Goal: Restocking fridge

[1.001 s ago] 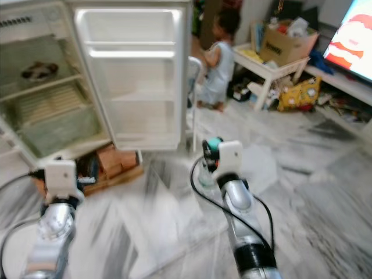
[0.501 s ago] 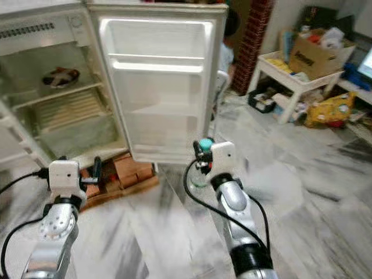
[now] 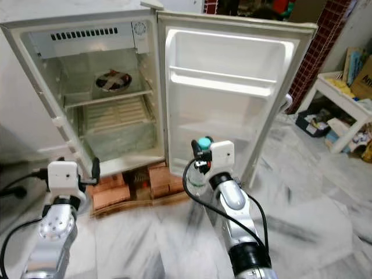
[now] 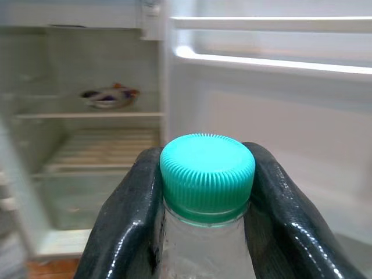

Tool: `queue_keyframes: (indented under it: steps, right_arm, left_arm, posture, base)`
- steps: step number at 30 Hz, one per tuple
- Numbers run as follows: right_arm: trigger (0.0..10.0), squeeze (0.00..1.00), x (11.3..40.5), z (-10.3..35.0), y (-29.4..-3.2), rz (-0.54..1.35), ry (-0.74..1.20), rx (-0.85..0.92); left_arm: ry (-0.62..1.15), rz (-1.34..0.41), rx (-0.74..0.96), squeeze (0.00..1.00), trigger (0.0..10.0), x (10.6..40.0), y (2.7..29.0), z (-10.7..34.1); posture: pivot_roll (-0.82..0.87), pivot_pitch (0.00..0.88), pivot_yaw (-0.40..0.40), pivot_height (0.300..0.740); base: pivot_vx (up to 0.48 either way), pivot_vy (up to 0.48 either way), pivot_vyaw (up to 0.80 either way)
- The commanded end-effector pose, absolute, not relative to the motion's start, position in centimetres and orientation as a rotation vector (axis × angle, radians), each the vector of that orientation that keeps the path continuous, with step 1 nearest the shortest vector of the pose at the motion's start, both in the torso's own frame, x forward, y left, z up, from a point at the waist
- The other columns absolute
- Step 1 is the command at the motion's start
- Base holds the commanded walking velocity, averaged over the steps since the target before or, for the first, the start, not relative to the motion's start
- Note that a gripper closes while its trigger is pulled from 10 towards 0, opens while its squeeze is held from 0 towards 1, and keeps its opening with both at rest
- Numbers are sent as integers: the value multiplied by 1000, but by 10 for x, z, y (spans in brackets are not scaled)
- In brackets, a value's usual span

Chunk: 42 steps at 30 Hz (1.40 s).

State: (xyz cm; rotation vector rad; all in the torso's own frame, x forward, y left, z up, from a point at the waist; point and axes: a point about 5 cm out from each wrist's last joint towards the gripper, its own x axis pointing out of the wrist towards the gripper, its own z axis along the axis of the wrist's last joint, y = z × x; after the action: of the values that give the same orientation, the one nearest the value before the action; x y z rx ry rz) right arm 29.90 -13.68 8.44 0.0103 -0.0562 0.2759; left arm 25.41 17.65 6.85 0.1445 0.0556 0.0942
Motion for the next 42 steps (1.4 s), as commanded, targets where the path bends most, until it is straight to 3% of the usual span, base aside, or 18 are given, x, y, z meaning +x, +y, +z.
queue_keyframes:
  steps: [1, 12, 24, 36, 42]
  right_arm:
    - [10000, 0, 302, 92, -143, 251, -86, 16]
    - [10000, 0, 303, 91, -144, 249, -83, 13]
    - [10000, 0, 304, 91, -143, 257, -79, 8]
    - [10000, 0, 304, 91, -142, 260, -82, 8]
    - [10000, 0, 305, 90, -146, 248, -80, 25]
  left_arm:
    - [39, 70, 167, 0, 10000, 255, 173, 72]
    - [50, 63, 166, 0, 10000, 256, 170, 70]
    - [55, 42, 165, 0, 10000, 256, 164, 69]
    - [56, 37, 166, 0, 10000, 257, 164, 68]
    - [54, 47, 147, 0, 10000, 256, 164, 68]
  posture:
    - [86, 0, -60, 740]
    - [86, 0, -58, 740]
    - [85, 0, -58, 740]
    - [83, 0, -56, 740]
    - [83, 0, -58, 740]
  base:
    - [480, 0, 0]
    - [477, 0, 0]
    - [0, 0, 0]
    - [0, -409, 0]
    - [0, 0, 0]
